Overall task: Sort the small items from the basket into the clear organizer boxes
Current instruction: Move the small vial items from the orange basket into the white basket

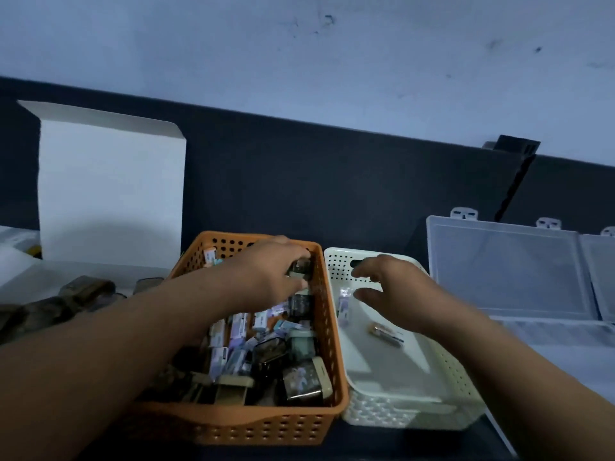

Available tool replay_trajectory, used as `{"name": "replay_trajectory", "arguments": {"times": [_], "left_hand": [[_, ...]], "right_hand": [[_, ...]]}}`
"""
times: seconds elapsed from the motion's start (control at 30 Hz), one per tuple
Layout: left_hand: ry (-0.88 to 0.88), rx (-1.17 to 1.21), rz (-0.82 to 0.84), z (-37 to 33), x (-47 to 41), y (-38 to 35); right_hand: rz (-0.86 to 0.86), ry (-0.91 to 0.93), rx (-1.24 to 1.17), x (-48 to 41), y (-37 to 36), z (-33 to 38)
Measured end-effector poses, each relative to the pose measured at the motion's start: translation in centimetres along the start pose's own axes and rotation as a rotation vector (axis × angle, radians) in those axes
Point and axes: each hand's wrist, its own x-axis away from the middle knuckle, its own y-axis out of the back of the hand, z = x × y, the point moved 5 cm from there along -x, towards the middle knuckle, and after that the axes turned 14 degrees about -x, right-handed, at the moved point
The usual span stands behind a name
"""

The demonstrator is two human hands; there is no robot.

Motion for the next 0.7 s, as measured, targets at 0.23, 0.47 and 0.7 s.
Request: {"name": "replay_trajectory", "arguments": {"times": [0.23, 0.47, 0.7], "left_hand": [[0.247, -0.095, 0.026, 8.6, 5.3, 0.8], [0.302, 0.149, -0.004, 10.8, 7.6, -0.9], [0.308, 0.237, -0.009, 11.4, 8.0, -2.0]], "right_hand": [[0.211, 0.175, -0.173, -3.0, -4.0, 9.0], [0.483, 0.141, -0.001, -5.5, -9.3, 11.6], [0.524, 0.079, 0.172, -6.0, -11.8, 11.9]]}}
